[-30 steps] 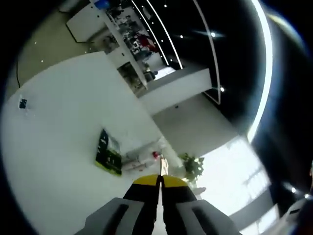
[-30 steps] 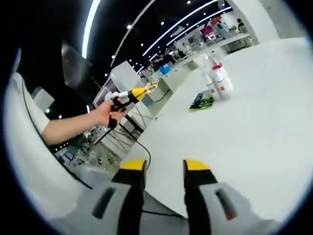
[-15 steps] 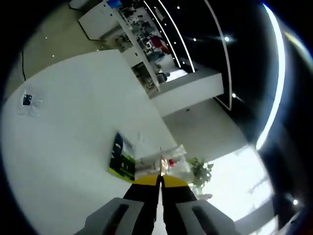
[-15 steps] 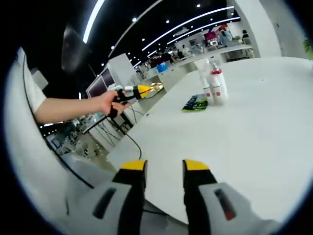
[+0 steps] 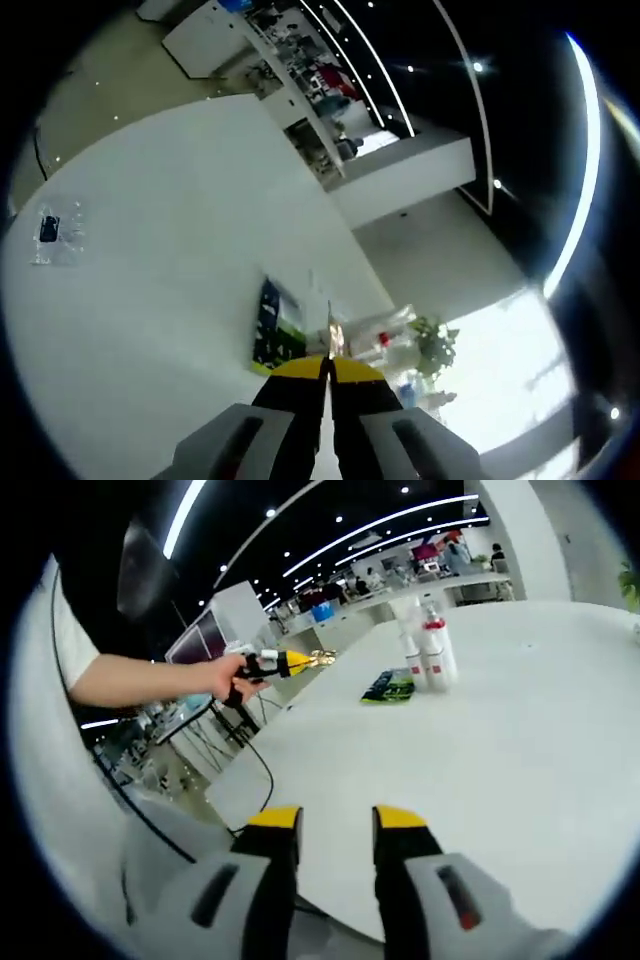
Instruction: Arrange the skincare products in the storage area until every visible bottle or jar stands upright without overlapping.
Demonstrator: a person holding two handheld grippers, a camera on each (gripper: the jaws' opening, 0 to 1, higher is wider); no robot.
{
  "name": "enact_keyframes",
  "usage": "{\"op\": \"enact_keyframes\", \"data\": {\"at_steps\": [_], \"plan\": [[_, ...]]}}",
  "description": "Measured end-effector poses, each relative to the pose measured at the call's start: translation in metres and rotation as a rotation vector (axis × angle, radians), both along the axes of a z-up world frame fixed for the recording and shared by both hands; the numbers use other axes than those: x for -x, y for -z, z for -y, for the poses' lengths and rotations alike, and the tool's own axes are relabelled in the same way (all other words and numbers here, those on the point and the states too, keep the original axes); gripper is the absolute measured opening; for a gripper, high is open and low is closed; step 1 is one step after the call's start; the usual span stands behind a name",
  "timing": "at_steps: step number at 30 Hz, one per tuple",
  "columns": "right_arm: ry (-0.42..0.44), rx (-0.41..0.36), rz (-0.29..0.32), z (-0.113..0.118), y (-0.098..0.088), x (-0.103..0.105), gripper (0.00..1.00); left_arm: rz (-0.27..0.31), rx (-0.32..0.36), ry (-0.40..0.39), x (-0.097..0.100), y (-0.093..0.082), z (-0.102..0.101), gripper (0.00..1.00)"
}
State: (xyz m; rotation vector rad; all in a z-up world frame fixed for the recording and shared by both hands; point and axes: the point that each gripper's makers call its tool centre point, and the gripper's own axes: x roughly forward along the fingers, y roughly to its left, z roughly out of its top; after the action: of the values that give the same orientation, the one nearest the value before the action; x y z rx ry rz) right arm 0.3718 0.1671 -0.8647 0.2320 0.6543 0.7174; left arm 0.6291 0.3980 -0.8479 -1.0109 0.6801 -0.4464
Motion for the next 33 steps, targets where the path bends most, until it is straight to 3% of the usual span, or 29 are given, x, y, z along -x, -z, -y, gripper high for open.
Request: {"op": "enact_keyframes", "data": {"at_steps": [13, 20, 24, 28, 33], "plan": [[0.012, 0.012, -0.029, 0.004, 0.006, 0.0, 0.29, -0.05, -0.053, -0.001, -0.019, 0.023, -0.009, 0.01], [-0.004, 0.029, -0.048, 0.002, 0.011, 0.003, 0.29, -0.074, -0.043, -0.028, -0.044, 0.036, -0.013, 0.01], [-0.016, 0.049, -0.057, 0.001, 0.015, 0.005, 0.29, -0.079, -0.127, 0.023, -0.06, 0.047, -0.009, 0.01], [0.006, 0.064, -0.066, 0.006, 0.019, 0.002, 0.29, -0.067, -0.117, 0.024, -0.076, 0.045, -0.001, 0.01], [0.035, 0.058, -0.095, 0.012, 0.023, -0.001, 0.29, -0.066, -0.19, 0.078, -0.092, 0.056, 0.005, 0.01]]}}
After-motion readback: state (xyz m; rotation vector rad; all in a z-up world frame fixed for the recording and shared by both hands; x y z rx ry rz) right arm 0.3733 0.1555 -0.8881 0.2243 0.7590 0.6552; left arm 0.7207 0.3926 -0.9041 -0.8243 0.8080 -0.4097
